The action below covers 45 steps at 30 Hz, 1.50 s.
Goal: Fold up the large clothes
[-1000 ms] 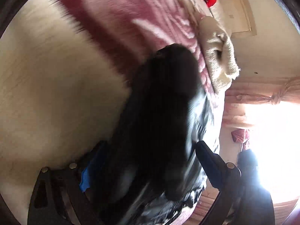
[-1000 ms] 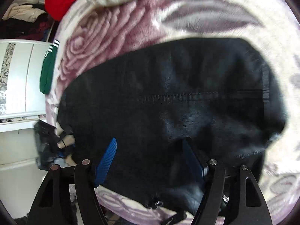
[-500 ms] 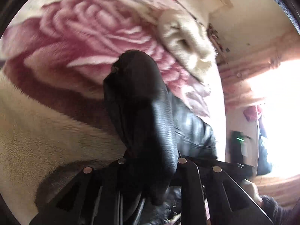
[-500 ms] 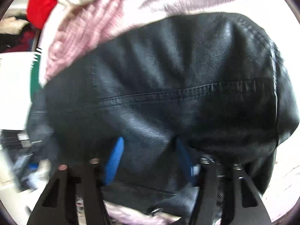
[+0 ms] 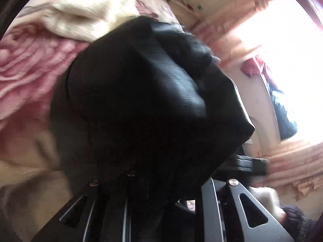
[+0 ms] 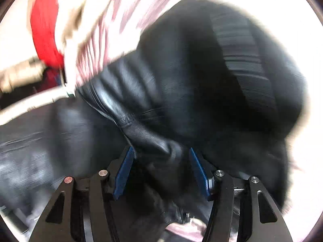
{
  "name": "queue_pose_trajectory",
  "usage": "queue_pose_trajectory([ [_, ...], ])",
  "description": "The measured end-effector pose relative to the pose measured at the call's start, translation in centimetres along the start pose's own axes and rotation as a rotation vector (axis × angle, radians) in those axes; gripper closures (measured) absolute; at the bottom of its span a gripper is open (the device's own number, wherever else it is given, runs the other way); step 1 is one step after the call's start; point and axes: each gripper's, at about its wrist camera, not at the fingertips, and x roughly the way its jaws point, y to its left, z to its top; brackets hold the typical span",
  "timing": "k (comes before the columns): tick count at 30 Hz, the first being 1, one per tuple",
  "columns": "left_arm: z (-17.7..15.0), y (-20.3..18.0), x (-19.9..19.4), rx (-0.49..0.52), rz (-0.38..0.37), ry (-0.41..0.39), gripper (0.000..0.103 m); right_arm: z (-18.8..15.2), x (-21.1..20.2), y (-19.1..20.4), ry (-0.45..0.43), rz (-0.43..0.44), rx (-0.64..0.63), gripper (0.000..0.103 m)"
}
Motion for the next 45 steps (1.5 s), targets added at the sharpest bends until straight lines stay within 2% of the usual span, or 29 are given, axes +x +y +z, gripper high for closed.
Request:
queue_pose_trajectory([
  [3, 0.0, -0.8, 5.8, 0.023, 0.04, 0.071, 0.086, -2.1, -7.6, -5.6, -0.118, 0.014, 0.078, 0.042],
  [5, 0.1, -0.6, 8.5, 0.017, 0.057, 0.122, 0.085, -3.9, -12.0, -9.4, -0.17, -0.055, 0.119, 0.041],
  [7, 0.4, -1.0, 9.5, 0.027, 0.07, 0.131, 0.081, -5.8, -15.2, -12.4, -0.193, -0.131, 0.138, 0.04],
  [8, 0.8, -1.5, 9.5, 0.028, 0.067, 0.142, 0.08, -5.8, -15.9, -12.5, -0.201, -0.161, 0.14, 0.037],
  [10, 0.2, -2.3, 7.9, 0.008, 0.047, 0.164, 0.077, -6.9, -17.7, -13.7, -0.216, -0.204, 0.132, 0.032],
  [11, 0.5, -2.9, 6.7, 0.004, 0.04, 0.162, 0.074, -7.3, -18.2, -13.7, -0.224, -0.214, 0.126, 0.032],
  [12, 0.7, -3.2, 5.7, 0.006, 0.024, 0.153, 0.065, -7.7, -18.6, -13.3, -0.233, -0.212, 0.119, 0.031],
  [13, 0.7, -3.6, 4.4, 0.008, -0.011, 0.14, 0.047, -8.4, -18.9, -12.5, -0.244, -0.202, 0.109, 0.028],
  [15, 1.4, -3.8, 1.8, -0.034, -0.127, 0.119, 0.021, -8.5, -18.8, -10.4, -0.263, -0.167, 0.083, 0.018],
  [17, 2.1, -3.5, 0.0, -0.083, -0.177, 0.09, 0.021, -7.6, -17.7, -7.8, -0.27, -0.132, 0.048, 0.017],
  [19, 2.8, -3.0, -2.0, -0.111, -0.166, 0.047, 0.021, -7.6, -16.3, -4.5, -0.274, -0.108, -0.003, 0.017],
  [23, 2.1, -1.6, -6.9, -0.12, -0.039, -0.065, 0.021, -6.6, -14.2, 1.8, -0.262, -0.081, -0.112, 0.014],
  [25, 0.6, -0.2, -8.7, -0.11, 0.061, -0.097, 0.021, -5.3, -12.2, 4.6, -0.252, -0.099, -0.194, 0.011],
  [26, -0.3, 0.9, -9.0, -0.1, 0.136, -0.104, 0.021, -4.6, -11.4, 5.6, -0.253, -0.115, -0.222, 0.011],
  [28, -2.0, 4.2, -8.7, -0.086, 0.275, -0.08, 0.021, -2.6, -8.7, 7.1, -0.215, -0.129, -0.286, 0.011],
  [29, -3.4, 5.4, -7.8, -0.073, 0.379, -0.058, 0.021, -1.7, -7.1, 7.2, -0.181, -0.141, -0.29, 0.011],
  [30, -5.0, 6.7, -6.7, -0.06, 0.453, -0.034, 0.021, -0.7, -5.3, 7.1, -0.13, -0.141, -0.284, 0.011],
  [31, -6.4, 8.2, -6.5, -0.058, 0.487, -0.017, 0.021, 0.5, -2.8, 6.9, -0.044, -0.118, -0.261, 0.012],
  [32, -8.0, 10.0, -5.2, -0.067, 0.537, 0.024, 0.021, 0.9, -1.4, 6.7, 0.001, -0.11, -0.238, 0.024],
  [33, -9.1, 11.0, -4.3, -0.083, 0.554, 0.055, 0.021, 1.0, -0.7, 6.6, 0.018, -0.108, -0.231, 0.074],
  [35, -11.7, 14.1, -2.1, -0.144, 0.562, 0.121, 0.021, 0.6, -0.5, 7.0, 0.006, -0.136, -0.242, 0.091],
  [36, -12.8, 15.3, -1.3, -0.175, 0.558, 0.14, 0.021, 0.4, -1.3, 6.9, -0.014, -0.122, -0.218, 0.096],
  [38, -13.6, 15.5, -1.3, -0.16, 0.538, 0.082, 0.019, 0.0, -4.0, 6.3, -0.082, -0.114, -0.168, 0.097],
  [40, -13.6, 15.6, -1.1, -0.162, 0.501, 0.061, 0.001, 0.2, -6.1, 4.5, -0.158, -0.182, -0.138, 0.097],
  [41, -13.5, 15.7, -0.9, -0.176, 0.484, 0.058, 0.0, 0.7, -6.3, 3.4, -0.158, -0.201, -0.11, 0.097],
  [43, -13.2, 16.0, -0.3, -0.21, 0.516, 0.049, 0.0, 2.2, -5.6, 0.4, -0.138, -0.198, -0.015, 0.097],
  [45, -12.6, 15.8, 0.4, -0.243, 0.561, 0.089, 0.0, 3.9, -4.0, -0.6, -0.099, -0.202, -0.045, 0.095],
])
